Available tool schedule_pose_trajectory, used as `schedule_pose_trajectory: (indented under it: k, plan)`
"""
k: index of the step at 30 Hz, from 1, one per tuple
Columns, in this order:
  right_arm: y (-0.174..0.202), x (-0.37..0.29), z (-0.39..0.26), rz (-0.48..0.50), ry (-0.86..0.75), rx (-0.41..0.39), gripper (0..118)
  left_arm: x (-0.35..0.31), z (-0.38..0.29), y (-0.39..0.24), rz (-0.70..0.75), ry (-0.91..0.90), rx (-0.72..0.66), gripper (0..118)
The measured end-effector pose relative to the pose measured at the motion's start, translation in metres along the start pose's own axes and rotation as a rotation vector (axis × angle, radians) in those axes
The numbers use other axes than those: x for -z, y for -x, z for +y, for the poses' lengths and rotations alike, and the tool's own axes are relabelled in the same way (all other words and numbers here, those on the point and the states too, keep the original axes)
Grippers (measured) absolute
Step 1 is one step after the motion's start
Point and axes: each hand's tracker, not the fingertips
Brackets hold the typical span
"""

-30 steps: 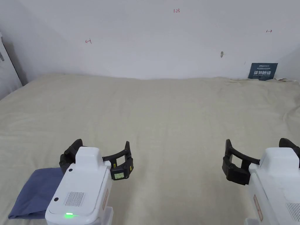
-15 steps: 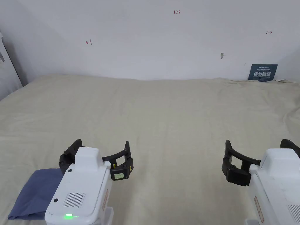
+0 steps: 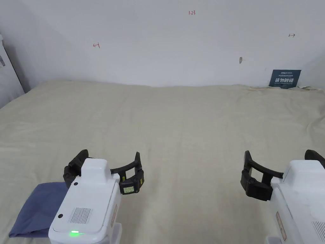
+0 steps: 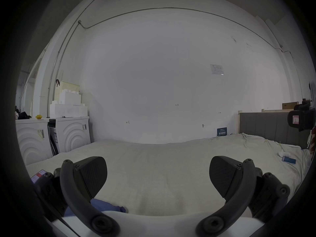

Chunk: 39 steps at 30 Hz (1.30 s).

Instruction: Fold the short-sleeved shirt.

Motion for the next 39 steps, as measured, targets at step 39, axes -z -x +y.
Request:
schedule_pose_trajectory:
  k: [39]
  plan:
    - [-0.0003,0.0003,0.0094,0.002,0.081,0.041,112,-0.0036,-0.0025,0.0027,0.004,0.001,0.015,118]
